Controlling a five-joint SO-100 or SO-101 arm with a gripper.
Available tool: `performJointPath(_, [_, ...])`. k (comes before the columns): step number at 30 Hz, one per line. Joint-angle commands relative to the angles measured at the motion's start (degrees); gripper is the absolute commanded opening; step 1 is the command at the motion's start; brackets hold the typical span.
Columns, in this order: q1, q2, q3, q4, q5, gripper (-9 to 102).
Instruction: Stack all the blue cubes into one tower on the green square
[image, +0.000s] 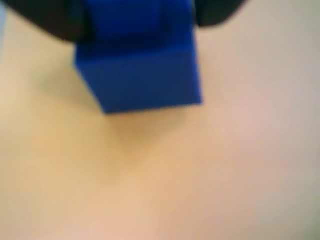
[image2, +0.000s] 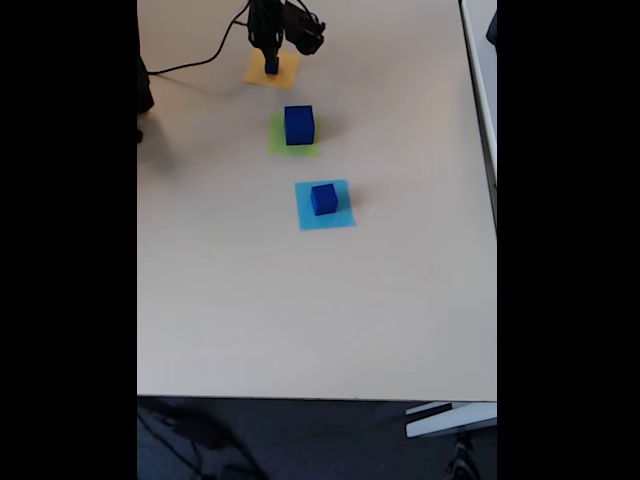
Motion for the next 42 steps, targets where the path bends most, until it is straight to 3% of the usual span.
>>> performJointPath(1, [0.18, 1.49, -0.26, -0.97, -0.79, 12])
performJointPath(31, [1.05, 2.46, 0.35, -0.35, -2.46, 9])
performJointPath(42, [1.41, 1.85, -3.25, 3.43, -3.52, 9])
